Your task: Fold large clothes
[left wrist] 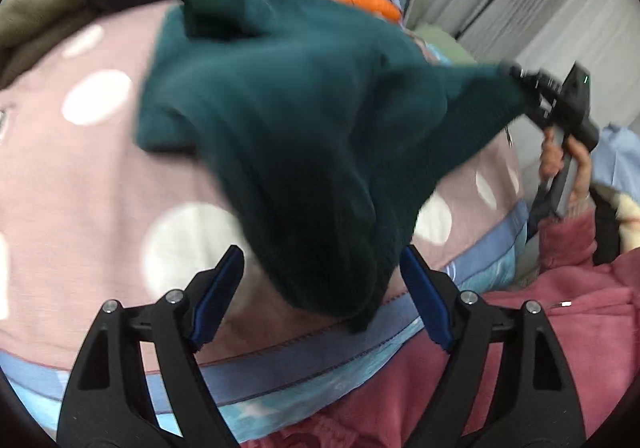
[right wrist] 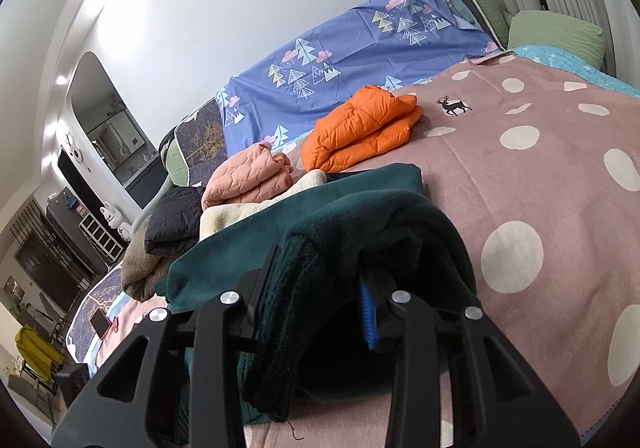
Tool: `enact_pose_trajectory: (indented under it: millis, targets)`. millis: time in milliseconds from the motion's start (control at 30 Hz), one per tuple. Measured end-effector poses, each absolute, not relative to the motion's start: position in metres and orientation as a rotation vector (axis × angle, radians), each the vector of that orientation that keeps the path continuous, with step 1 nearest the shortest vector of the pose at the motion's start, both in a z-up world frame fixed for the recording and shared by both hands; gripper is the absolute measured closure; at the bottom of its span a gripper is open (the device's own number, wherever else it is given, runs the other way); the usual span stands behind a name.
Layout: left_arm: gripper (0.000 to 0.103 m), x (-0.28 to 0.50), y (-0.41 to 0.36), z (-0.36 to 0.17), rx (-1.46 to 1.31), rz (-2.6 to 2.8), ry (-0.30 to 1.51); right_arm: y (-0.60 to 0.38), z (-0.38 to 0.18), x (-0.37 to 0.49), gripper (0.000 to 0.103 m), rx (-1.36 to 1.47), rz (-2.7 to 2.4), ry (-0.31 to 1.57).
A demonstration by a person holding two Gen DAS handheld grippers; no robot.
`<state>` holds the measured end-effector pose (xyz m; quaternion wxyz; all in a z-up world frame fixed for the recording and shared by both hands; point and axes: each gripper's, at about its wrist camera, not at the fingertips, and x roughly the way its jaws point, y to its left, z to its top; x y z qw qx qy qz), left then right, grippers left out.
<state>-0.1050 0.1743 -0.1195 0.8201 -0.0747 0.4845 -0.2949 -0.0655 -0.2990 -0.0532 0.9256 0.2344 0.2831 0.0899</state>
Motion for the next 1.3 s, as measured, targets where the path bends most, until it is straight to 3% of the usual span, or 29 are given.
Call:
enact_pose_trajectory:
  millis: [67,167,233,467,600,667,767,900,1067,1133,1200,1300]
  targets:
    - [0.029,-0.103,0.162,-0.127,-0.159,-0.659,1.034,-0.300,-0.054,-0.069,0.067,0.479,0.184,0.582]
    - [0.073,-0.101,0.152,-0.126,-0.168,-0.700,0.995,-0.303,-0.050,-0.075,0.072,0.475,0.186,0.576]
    - [0.076,-0.100,0.152,-0.112,-0.190,-0.725,0.960,-0.303,-0.042,-0.078,0.074,0.462,0.199,0.557]
    - [0.078,-0.069,0.201,0.005,-0.399,-0.806,0.549,-0.345,-0.009,-0.051,0.075,0.678,0.216,0.529]
    - [0.078,-0.005,0.205,0.021,-0.469,-0.740,0.532,-0.367,-0.020,0.017,0.073,0.815,0.174,0.680]
    - [0.078,0.038,0.199,0.015,-0.486,-0.694,0.580,-0.368,-0.029,0.045,0.065,0.815,0.134,0.772]
    - [0.074,0.116,0.186,-0.016,-0.510,-0.596,0.739,-0.370,-0.051,0.072,0.052,0.877,0.116,0.874]
    - [0.066,0.166,0.184,-0.054,-0.517,-0.498,0.857,-0.378,-0.050,0.068,0.035,0.909,0.148,0.822]
    - [0.057,0.174,0.192,-0.057,-0.552,-0.547,0.867,-0.391,-0.001,0.050,0.029,0.713,0.089,0.649]
    - [0.048,0.171,0.199,-0.050,-0.576,-0.568,0.863,-0.381,0.008,0.049,0.024,0.524,0.017,0.622]
    - [0.031,0.164,0.209,-0.035,-0.595,-0.589,0.812,-0.371,-0.002,0.058,0.024,0.412,0.007,0.666]
    - [0.019,0.149,0.220,-0.010,-0.539,-0.556,0.699,-0.361,-0.032,0.076,0.024,0.322,0.025,0.742]
